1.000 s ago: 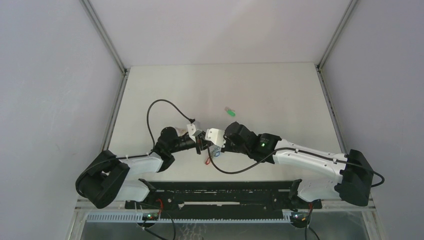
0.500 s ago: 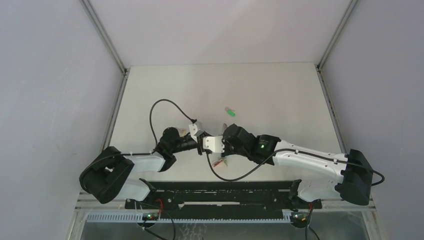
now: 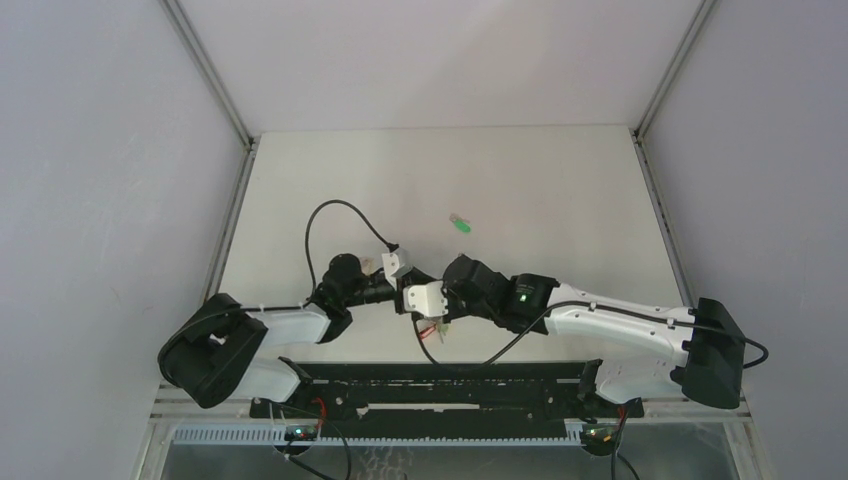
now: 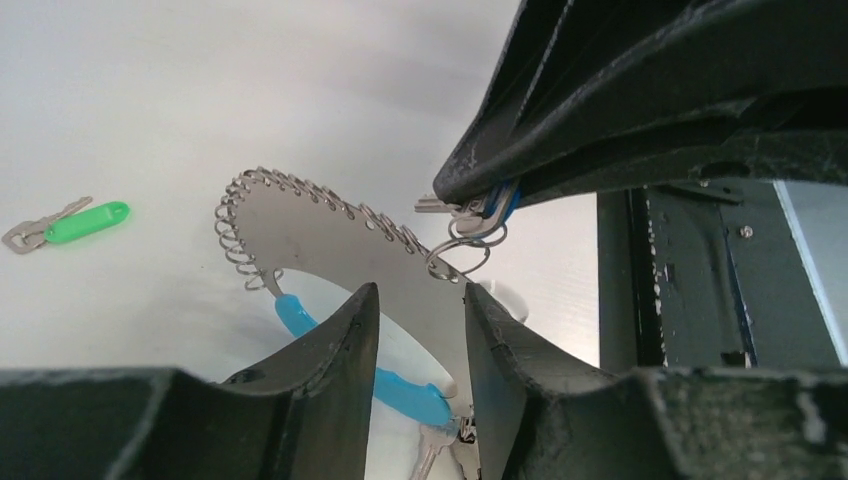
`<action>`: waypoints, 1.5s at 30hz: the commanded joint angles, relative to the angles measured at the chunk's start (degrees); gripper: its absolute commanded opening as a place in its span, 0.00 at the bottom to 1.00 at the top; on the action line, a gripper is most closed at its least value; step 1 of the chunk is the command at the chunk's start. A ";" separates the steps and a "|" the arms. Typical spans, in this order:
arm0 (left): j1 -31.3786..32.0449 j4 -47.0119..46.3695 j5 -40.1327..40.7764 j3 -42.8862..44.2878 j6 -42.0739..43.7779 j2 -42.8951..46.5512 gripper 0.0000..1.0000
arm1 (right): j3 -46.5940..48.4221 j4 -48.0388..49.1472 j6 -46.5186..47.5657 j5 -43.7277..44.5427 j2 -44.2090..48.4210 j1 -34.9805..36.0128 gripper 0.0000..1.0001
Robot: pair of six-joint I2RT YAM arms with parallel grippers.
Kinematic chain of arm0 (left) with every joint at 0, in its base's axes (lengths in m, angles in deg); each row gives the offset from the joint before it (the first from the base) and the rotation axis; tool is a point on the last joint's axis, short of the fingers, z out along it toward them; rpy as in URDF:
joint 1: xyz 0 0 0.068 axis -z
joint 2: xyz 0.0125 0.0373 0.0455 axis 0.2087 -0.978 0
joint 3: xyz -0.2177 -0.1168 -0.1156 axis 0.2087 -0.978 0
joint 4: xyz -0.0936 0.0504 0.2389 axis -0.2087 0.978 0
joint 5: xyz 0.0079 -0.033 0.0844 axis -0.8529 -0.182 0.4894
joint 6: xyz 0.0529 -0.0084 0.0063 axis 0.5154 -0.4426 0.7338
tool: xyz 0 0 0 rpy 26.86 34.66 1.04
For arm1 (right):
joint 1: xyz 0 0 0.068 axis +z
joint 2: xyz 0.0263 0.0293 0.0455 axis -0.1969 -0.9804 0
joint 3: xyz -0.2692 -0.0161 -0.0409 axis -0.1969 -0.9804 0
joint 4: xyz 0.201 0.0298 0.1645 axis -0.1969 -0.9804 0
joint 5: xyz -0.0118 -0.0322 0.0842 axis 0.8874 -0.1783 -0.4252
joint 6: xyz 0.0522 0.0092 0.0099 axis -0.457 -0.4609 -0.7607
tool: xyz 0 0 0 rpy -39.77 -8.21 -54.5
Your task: Put the keys on the keyring
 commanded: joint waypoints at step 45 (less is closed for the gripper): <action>-0.01 0.63 -14.18 5.89 3.23 -1.65 0.20 | 2.31 0.32 0.18 3.97 1.07 0.82 0.00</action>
